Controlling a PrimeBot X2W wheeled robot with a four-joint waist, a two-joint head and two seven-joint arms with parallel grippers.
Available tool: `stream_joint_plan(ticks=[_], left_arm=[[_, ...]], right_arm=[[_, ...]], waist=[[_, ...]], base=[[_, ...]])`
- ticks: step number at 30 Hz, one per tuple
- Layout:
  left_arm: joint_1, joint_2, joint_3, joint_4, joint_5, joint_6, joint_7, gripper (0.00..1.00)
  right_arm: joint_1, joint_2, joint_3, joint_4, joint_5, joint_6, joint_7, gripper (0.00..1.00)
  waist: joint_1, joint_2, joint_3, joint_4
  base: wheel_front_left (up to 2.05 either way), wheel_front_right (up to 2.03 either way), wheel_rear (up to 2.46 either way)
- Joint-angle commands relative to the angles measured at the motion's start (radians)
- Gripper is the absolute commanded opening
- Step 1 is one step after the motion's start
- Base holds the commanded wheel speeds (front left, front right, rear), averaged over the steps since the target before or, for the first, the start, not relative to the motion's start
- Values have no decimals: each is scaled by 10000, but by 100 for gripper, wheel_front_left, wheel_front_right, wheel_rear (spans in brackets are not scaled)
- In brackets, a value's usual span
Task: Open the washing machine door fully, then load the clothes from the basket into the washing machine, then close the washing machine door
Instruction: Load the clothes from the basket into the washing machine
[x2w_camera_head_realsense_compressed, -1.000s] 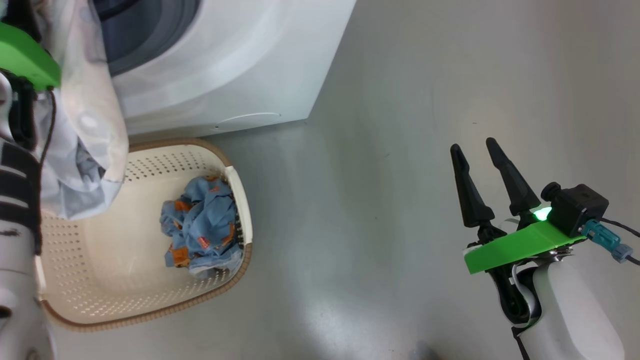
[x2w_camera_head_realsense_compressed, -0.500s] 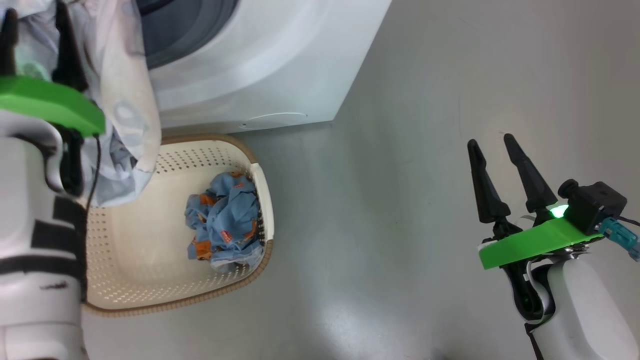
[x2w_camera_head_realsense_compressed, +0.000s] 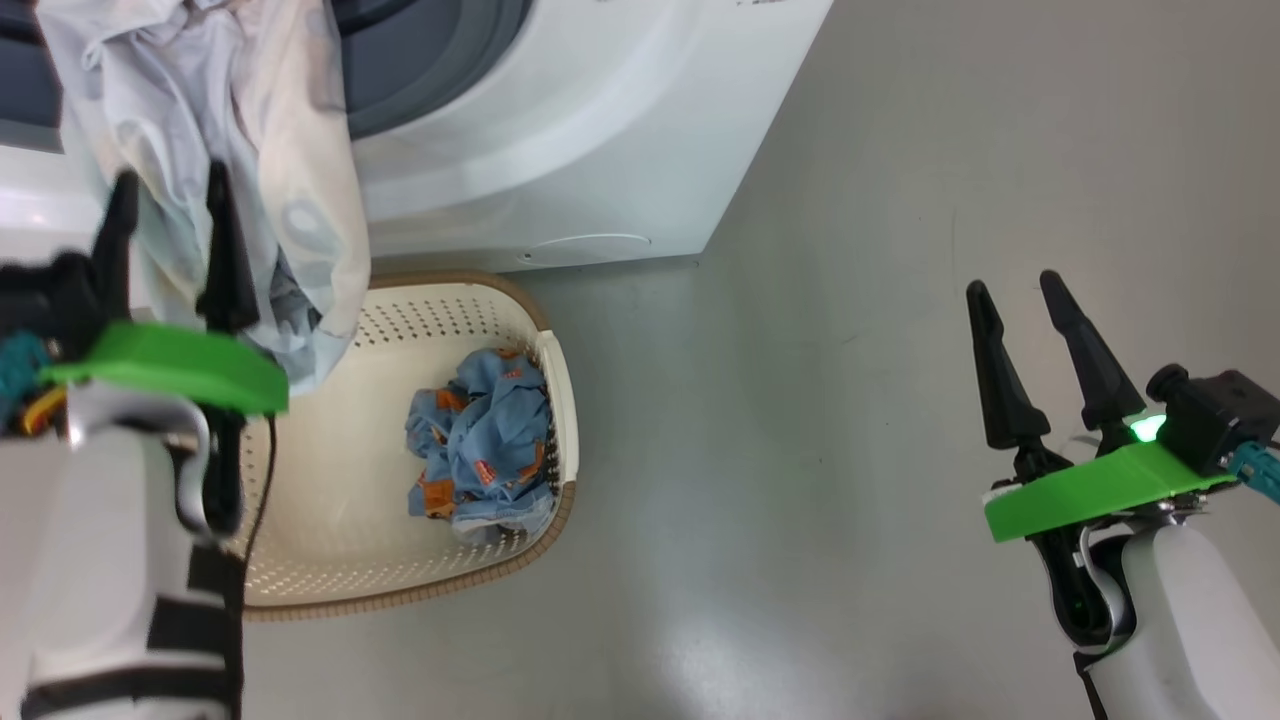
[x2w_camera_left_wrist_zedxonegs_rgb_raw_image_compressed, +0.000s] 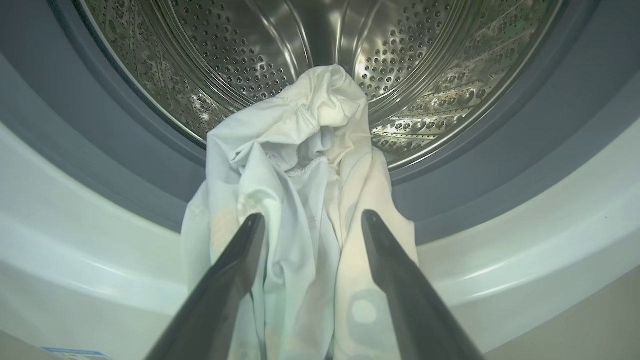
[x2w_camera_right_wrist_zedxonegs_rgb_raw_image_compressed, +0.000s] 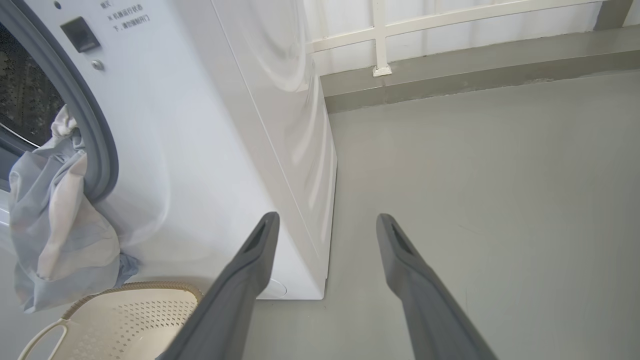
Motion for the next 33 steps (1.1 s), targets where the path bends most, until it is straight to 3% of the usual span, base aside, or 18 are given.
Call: stream_joint_plan(ticks=[1,19,33], left_arm=[[347,279,300,-347,25,-25,-53,100],[3954,-245,948,-2991,-45,-9,-53,100],[4191,-264,420,-3365,-502,276,-53,100]], right_arm=[[300,-81,166,-230,-34,16,-49,100],[598,-248,194,-186,8,16,-49,100],[565,-252,195,-216,6,16,-49,100]], waist=[[0,0,-57,38],[0,0,-444,222],[0,0,-365,217]], base=[[0,0,0],[0,0,0],[0,0,0]])
